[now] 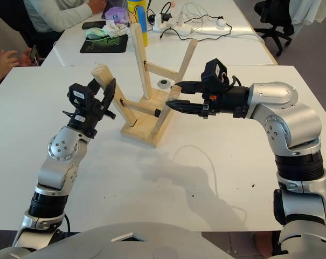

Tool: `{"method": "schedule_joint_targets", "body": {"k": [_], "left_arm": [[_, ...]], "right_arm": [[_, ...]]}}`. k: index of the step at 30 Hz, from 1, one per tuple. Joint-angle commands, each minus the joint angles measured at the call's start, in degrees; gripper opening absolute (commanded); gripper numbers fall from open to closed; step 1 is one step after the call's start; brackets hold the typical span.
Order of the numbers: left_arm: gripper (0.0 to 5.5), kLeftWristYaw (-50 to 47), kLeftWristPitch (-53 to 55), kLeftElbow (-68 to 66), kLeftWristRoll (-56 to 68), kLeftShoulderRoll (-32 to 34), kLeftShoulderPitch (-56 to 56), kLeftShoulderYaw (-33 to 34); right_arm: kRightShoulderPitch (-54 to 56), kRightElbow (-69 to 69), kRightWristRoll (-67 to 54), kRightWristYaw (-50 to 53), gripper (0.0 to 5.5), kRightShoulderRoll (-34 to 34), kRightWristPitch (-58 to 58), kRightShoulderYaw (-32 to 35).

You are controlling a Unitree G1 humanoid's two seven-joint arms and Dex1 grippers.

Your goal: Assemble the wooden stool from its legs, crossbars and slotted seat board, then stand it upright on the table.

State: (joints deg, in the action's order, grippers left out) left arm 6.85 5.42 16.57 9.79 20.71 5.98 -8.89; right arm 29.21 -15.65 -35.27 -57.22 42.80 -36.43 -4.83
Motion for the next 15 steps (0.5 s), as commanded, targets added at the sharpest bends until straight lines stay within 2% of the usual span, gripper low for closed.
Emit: {"method": "schedule_joint_targets", "body": {"k": [1, 6, 12, 15], "left_arm": [[1.39, 6.1, 3.2, -9.1, -8.7, 5.0, -7.9, -7.6], [1.41, 6.4, 1.9, -8.0, -8.6, 5.6, -10.9, -8.4], [1.42, 5.2, 1.8, -6.3, -7.8, 6.0, -15.3, -8.3], [1.42, 4.7, 1.8, -6.1, -7.8, 6.1, -15.6, -8.3]], "right_arm": [[-2.4, 0.0, 6.3, 1.3, 2.1, -2.1, -1.2, -8.9], [-4.5, 1.7, 10.5, 1.9, 2.1, -1.3, 1.2, -11.7], [-5.9, -1.9, 10.0, 1.0, 2.1, -0.1, 2.1, -12.9], [-6.5, -3.2, 11.5, 3.1, 2.1, -1.2, 1.6, -15.7]]}}
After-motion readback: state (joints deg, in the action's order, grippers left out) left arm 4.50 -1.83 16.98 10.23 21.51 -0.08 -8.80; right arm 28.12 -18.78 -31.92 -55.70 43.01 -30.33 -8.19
